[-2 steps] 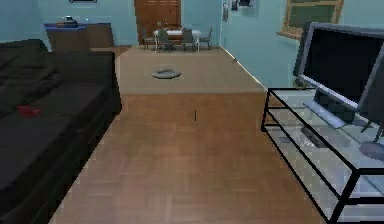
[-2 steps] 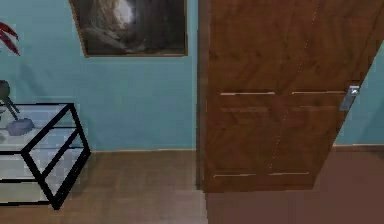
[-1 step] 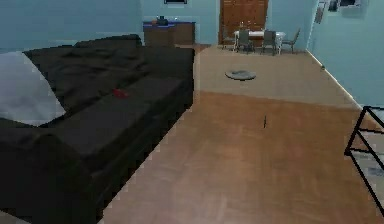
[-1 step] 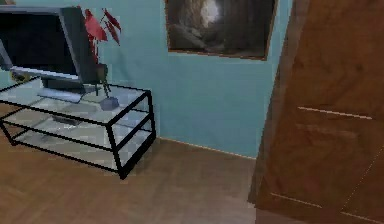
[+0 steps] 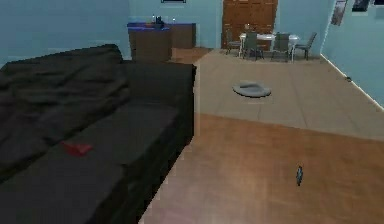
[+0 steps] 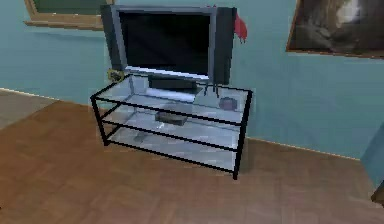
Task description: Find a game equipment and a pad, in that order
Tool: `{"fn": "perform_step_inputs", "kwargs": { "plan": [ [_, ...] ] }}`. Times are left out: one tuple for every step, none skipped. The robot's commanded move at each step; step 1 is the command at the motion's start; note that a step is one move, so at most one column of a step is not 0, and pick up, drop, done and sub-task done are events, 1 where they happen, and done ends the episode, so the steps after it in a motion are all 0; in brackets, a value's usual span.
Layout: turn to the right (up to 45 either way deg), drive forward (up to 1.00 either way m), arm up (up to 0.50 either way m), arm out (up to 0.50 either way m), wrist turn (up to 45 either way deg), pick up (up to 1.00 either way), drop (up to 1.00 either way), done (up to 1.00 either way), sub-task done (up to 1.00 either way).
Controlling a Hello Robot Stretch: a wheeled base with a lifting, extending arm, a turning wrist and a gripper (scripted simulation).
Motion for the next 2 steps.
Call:
{"fn": "perform_step_inputs", "kwargs": {
  "plan": [
    [0.0,0.50,0.00,0.00,0.0,0.00,0.00,0.00,0.00],
    [-45.0,0.00,0.00,0.00,0.0,0.00,0.00,0.00,0.00]
  ]
}}
